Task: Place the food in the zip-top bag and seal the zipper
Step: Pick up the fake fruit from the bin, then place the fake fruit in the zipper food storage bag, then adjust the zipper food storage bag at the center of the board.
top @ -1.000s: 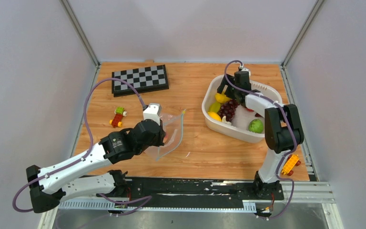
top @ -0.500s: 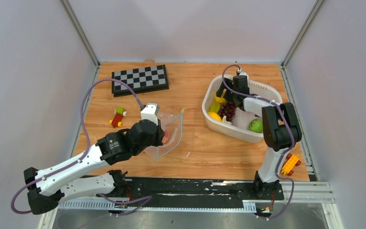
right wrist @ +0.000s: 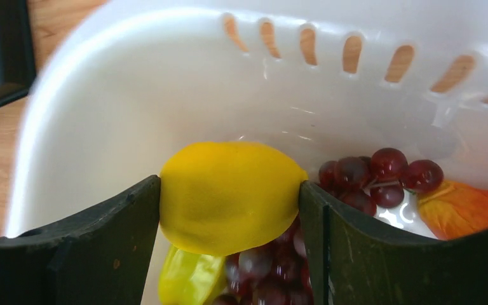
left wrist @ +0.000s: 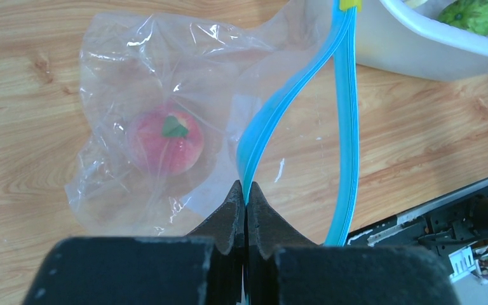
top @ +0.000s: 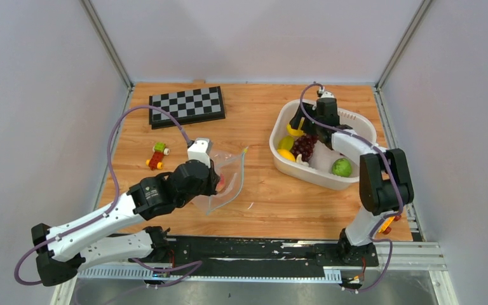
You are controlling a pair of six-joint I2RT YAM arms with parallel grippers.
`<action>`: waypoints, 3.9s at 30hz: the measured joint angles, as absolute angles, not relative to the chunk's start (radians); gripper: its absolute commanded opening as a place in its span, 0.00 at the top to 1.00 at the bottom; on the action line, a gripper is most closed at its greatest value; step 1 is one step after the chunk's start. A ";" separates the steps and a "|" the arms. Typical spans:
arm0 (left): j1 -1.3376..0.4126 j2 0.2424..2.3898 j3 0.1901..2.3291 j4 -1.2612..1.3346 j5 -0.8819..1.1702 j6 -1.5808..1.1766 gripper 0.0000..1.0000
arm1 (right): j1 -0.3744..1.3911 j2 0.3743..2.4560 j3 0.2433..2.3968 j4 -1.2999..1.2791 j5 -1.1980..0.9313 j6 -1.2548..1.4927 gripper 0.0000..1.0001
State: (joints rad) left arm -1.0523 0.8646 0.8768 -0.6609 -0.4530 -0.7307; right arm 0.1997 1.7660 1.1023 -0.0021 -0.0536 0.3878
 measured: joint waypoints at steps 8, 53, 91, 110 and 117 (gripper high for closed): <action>-1.052 0.825 0.870 -0.661 -0.450 -0.738 1.00 | 0.200 1.497 0.970 -0.023 -0.070 0.394 0.51; -1.052 0.844 0.863 -0.580 -0.316 -0.756 1.00 | 1.090 1.070 0.891 -0.135 0.223 0.199 0.36; -1.052 0.816 0.864 -0.593 -0.395 -0.813 1.00 | 1.090 0.976 1.023 -0.390 0.190 0.238 0.30; -1.052 0.761 0.872 -0.621 -0.453 -0.830 1.00 | 1.069 1.190 1.055 -0.465 0.057 0.279 0.94; -1.052 0.680 0.907 -0.735 -0.608 -0.780 1.00 | 1.068 1.084 1.001 -0.221 -0.070 0.328 1.00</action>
State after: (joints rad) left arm -1.0519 0.6804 0.9070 -0.7349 -0.6079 -0.7803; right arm 1.0676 1.0836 1.0012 -0.2207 -0.0696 0.3283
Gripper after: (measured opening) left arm 0.009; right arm 0.017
